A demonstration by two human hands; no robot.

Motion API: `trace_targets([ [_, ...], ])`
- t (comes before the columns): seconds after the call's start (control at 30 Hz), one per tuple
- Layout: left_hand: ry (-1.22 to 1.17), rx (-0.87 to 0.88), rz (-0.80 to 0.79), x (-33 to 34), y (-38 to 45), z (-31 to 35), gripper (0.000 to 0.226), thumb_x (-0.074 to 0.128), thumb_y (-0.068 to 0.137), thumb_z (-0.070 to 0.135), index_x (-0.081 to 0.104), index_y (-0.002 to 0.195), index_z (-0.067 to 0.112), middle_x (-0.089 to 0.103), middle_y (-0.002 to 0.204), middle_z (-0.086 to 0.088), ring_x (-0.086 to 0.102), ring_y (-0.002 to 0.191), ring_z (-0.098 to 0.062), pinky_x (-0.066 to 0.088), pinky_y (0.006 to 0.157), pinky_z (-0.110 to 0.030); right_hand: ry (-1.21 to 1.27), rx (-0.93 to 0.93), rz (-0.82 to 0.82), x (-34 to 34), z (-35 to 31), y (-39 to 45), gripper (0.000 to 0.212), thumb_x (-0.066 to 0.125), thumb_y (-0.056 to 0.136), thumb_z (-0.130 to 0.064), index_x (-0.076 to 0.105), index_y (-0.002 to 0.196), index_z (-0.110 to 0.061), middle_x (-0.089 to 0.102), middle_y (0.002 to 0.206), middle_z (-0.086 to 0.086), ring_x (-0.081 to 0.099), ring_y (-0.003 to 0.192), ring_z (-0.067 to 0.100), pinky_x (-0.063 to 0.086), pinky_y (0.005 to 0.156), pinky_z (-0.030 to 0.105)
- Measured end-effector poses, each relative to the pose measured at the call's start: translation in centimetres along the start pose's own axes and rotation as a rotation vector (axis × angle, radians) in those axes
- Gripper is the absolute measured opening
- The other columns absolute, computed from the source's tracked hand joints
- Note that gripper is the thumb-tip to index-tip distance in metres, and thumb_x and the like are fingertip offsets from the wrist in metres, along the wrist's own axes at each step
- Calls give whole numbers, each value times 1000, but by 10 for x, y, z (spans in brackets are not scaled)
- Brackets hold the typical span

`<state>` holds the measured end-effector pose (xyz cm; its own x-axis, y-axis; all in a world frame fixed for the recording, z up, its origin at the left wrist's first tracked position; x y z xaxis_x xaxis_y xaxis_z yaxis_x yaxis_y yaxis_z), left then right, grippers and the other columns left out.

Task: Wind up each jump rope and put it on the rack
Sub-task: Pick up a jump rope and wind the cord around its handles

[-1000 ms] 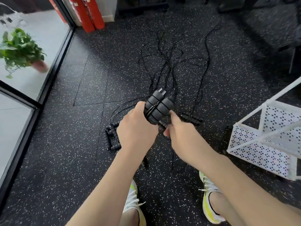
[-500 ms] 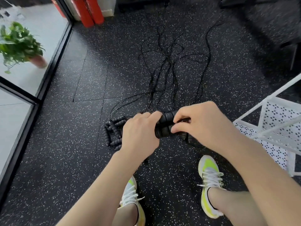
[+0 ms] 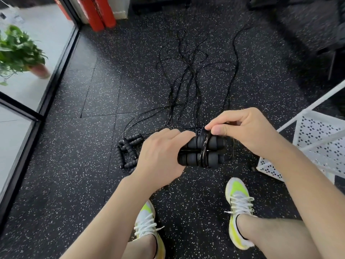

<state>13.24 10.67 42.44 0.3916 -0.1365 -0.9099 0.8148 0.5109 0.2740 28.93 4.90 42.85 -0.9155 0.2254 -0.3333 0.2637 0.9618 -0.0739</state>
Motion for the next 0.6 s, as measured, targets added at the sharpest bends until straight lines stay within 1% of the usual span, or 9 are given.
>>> trace_targets([
  [0.1,-33,-22,35,-6,2,-1,41,70,69,16,66,108,30,56,78,9,53,75,-21,49,65,-39,175,29,22,6,10,3,11,73,85,-19,82,89,-23,78,89,-5,71,85,4,50,77,14],
  [0.17,-58,-57,73,-11,3,-4,43,71,69,15,66,109,29,58,80,9,54,77,-21,48,66,-37,362,59,28,16,19,6,14,69,86,-23,83,87,-24,78,91,-2,70,86,9,53,77,21],
  [0.23,-66,-114,103,-15,4,-8,46,73,69,15,65,111,30,61,84,10,56,81,-20,46,67,-34,493,82,44,28,27,6,21,63,93,-12,82,90,-20,76,92,3,70,86,17,56,74,29],
  [0.27,-65,-154,113,-18,5,-11,45,73,70,16,65,111,31,62,85,10,57,82,-20,46,67,-33,503,91,58,34,30,6,27,59,97,-3,80,88,-17,75,87,5,69,80,20,56,68,30],
  [0.33,-62,-257,133,-22,6,-21,39,71,73,18,63,109,32,62,86,10,57,83,-21,44,66,-33,412,109,82,45,30,2,38,50,101,4,74,78,-14,67,68,5,60,60,19,50,54,26],
  [0.43,-16,-379,154,-24,6,-33,33,68,77,19,62,107,31,63,87,8,56,82,-23,41,64,-33,117,126,68,61,24,-4,38,46,107,-12,63,74,-13,57,50,-2,50,45,15,42,52,22],
  [0.5,36,-436,150,-24,6,-40,32,67,79,21,62,109,31,63,88,8,55,82,-23,37,64,-32,-35,139,52,69,22,-5,38,44,108,-20,60,75,-15,57,47,-8,48,41,9,39,50,23],
  [0.57,94,-476,135,-21,6,-47,31,66,80,22,61,109,31,63,88,8,56,82,-25,35,64,-33,-129,150,15,78,20,-7,36,42,109,-24,58,76,-19,60,52,-13,47,41,5,37,49,23],
  [0.6,111,-493,123,-19,5,-51,30,66,80,22,60,108,30,62,87,7,57,81,-26,36,63,-33,-163,160,-14,84,19,-9,34,42,108,-25,58,78,-20,62,56,-12,48,42,4,37,50,23],
])
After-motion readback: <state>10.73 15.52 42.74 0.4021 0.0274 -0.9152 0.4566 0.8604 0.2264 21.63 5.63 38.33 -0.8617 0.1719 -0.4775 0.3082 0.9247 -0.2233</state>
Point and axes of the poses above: each hand's wrist, its own y-axis towards the middle knuckle, its own x-axis out of the palm, z = x × y, the point moved 10 cm from there along y, towards the middle knuckle
